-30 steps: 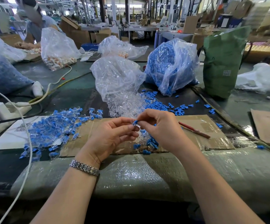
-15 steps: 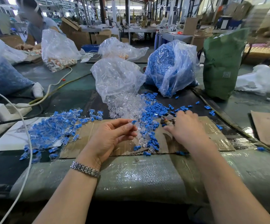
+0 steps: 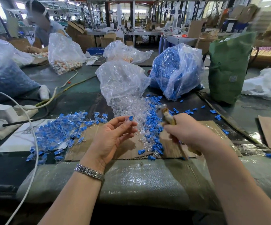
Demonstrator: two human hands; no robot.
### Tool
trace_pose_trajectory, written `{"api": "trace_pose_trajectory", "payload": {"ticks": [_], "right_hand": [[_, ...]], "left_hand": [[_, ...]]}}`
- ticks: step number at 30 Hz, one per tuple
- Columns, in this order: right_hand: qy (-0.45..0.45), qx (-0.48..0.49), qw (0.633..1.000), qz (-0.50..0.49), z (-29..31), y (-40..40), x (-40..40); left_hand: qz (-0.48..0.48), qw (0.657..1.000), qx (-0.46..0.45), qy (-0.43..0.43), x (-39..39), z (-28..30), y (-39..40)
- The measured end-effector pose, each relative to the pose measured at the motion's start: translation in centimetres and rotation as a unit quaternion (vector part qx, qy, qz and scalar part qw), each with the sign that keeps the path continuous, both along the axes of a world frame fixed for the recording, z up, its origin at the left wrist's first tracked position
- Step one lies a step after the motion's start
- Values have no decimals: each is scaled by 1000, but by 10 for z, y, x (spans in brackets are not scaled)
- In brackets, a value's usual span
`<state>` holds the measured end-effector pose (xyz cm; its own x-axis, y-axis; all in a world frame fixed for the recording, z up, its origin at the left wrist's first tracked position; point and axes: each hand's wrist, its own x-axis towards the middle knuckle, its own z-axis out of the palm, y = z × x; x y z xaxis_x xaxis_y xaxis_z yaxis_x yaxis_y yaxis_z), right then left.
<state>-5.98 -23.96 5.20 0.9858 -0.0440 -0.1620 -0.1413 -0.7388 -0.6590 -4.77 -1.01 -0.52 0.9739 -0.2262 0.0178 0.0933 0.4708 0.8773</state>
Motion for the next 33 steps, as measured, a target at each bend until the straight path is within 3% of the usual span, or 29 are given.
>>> {"api": "trace_pose_trajectory", "payload": {"ticks": [3,6,21,27,33], "right_hand": [[91,64,988,106,6,18,-10],[101,66,984,133,6,33,-14],[91,85,982,144,0,44,-14],[80,14,990,119,-11,49,-15],[82,63,989,107,-2,41,-19]], "left_hand": [[14,1000,16,-16,0,0,-1],[19,999,33,-24,1,-1,-1],[54,992,112,-30,-3,2,-5],[61,986,153,-34,-2,-2,-6],[108,970,208,-61,-1,-3,-6]]}}
